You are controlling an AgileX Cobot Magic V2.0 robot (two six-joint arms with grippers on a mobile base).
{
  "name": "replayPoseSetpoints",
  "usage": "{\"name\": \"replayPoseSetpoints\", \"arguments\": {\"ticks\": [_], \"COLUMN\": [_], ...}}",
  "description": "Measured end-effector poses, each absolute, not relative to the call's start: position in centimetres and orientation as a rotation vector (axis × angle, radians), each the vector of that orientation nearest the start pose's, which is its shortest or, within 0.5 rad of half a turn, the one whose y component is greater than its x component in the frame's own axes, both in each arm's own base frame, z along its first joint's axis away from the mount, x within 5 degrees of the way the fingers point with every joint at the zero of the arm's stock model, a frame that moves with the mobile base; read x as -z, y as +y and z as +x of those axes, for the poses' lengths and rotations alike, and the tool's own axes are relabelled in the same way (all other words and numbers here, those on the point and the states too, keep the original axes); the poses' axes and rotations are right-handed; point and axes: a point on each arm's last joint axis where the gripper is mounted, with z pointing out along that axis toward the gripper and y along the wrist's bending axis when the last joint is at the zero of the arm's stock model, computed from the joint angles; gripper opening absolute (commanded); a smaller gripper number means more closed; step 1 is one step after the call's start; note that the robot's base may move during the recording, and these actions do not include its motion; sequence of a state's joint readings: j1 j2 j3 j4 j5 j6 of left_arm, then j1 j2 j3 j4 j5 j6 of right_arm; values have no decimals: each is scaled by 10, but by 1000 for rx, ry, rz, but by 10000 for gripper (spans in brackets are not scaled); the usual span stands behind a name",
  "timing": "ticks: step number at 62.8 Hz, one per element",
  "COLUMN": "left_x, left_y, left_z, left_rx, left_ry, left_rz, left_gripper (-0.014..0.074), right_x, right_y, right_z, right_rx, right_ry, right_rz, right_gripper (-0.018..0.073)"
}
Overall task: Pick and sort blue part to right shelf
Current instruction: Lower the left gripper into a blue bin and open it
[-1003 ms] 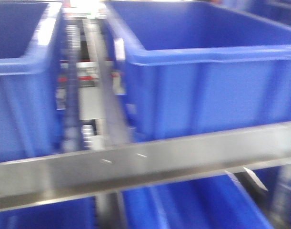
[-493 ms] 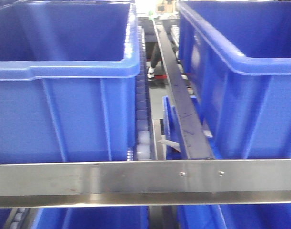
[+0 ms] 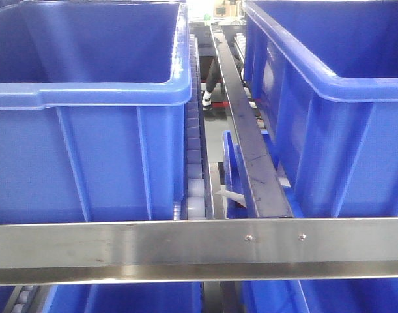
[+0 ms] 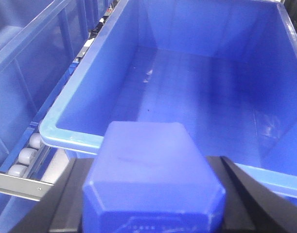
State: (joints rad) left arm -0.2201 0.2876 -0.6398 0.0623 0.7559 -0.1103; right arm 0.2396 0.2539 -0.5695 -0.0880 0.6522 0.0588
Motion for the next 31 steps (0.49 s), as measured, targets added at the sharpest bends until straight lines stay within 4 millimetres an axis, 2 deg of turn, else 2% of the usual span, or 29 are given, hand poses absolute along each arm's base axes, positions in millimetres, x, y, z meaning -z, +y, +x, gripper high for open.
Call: {"name": "replayPoseSetpoints", "arguments": {"ticks": [31], "left_x": [-339], "left_y": [-6], "left_z": [44], "left_rx": [155], "left_ry": [1881], "left_rz": [117], "left_gripper": [262], "right_x": [-327], "right_y": [6], "right_z": [46], "right_rx": [-113], "right_ry": [1809], "right_rz": [-190], "right_gripper": [274]}}
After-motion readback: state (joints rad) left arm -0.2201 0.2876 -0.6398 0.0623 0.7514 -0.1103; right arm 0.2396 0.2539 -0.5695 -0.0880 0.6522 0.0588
